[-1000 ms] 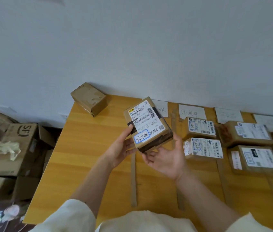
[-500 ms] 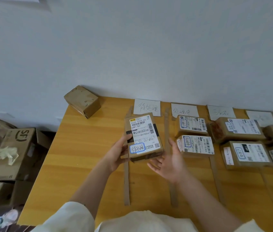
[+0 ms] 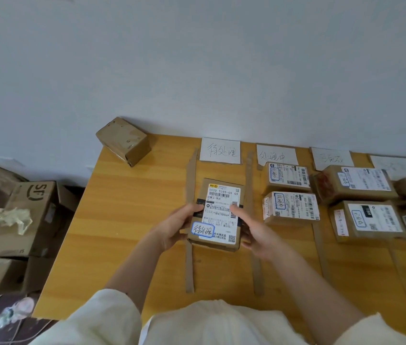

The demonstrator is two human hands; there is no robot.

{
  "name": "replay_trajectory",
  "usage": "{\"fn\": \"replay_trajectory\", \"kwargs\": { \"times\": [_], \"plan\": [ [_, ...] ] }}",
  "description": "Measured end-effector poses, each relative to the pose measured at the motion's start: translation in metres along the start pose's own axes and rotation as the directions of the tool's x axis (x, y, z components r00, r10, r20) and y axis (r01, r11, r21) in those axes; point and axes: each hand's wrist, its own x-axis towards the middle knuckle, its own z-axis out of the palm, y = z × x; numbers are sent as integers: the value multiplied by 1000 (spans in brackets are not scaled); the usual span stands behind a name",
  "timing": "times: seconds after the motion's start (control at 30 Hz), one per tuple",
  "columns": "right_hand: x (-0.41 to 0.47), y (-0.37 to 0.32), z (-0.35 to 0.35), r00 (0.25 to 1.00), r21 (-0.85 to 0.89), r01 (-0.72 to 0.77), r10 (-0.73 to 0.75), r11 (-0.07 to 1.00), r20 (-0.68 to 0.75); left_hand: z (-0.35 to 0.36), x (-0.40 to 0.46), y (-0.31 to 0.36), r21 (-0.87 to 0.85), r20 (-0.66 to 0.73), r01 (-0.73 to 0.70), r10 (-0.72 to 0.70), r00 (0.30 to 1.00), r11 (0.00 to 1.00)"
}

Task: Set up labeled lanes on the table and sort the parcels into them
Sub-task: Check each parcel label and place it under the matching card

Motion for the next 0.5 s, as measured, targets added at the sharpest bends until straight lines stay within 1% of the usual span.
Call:
{"fn": "replay_trajectory", "kwargs": {
  "times": [0.07,0.13,0.27,0.4,0.5],
  "plan": [
    [1,2,0,999,-24,-46,46,999,-12,-1,1,-3,4,-18,20,-20,1000,1000],
    [3,6,3,996,-12,-90,90,996,-29,-4,4,-8,-1,-36,47,-47,998,999],
    [8,13,11,984,97,-162,168,982,-60,-11,12,-16,-46,-73,73,-76,994,996],
    [17,11,19,969,291,-184,223,939,-107,-28,22,-20,-108,-260,52,-79,962,993],
    [29,-1,26,967,391,-149,217,908,-135,-46,29,-26,-75,-361,26,-51,931,997]
  ]
}}
